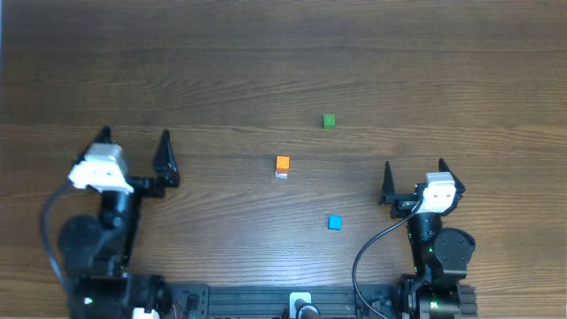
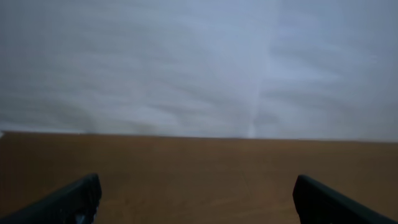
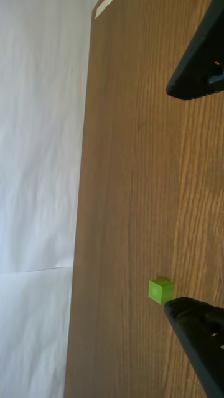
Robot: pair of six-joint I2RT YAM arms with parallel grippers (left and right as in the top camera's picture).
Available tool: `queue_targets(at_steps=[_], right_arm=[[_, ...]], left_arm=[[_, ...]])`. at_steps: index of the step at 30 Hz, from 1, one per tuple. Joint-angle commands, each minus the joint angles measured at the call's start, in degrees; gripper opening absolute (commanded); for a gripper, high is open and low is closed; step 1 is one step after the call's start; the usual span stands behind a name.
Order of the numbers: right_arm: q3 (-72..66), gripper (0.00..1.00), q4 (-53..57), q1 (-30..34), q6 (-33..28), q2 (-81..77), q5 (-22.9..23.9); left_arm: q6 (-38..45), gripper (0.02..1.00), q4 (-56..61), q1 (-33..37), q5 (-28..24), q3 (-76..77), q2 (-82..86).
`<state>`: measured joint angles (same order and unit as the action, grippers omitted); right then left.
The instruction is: Stack Cubes
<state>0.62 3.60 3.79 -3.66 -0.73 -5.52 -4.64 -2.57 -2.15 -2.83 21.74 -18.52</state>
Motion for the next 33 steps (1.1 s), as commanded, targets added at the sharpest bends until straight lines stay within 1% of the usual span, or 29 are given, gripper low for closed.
queue_targets(at_steps=[1, 4, 8, 12, 17, 33], right_arm=[[-0.33, 0.993, 0.07, 0.39, -0.26, 0.42, -0.61], [-0.33, 0.991, 0.07, 0.39, -0.26, 0.42, -0.63], [-0.33, 0.993, 0.07, 0.39, -0.26, 0.42, -0.63], [-0.33, 0.991, 0.07, 0.39, -0.26, 0.42, -0.61], [-0.33, 0.993, 0.09, 0.39, -0.26, 0.42, -0.63], [-0.33, 0.991, 0.07, 0.39, -0.26, 0.42, -0.63]], left_arm=[[4.85, 0.998, 5.66, 0.37, -2.84, -11.17, 6.78], [5.97, 0.998, 8.20, 1.14, -4.57, -16.20, 9.84], [5.95, 0.998, 8.15, 2.67, -6.08, -19.71, 12.15], [5.95, 0.998, 5.22, 4.39, -7.45, -21.40, 14.34], [5.95, 0.998, -1.01, 4.79, -7.41, -21.40, 16.65], [5.90, 1.000, -0.92, 4.96, -7.37, -21.40, 18.23]])
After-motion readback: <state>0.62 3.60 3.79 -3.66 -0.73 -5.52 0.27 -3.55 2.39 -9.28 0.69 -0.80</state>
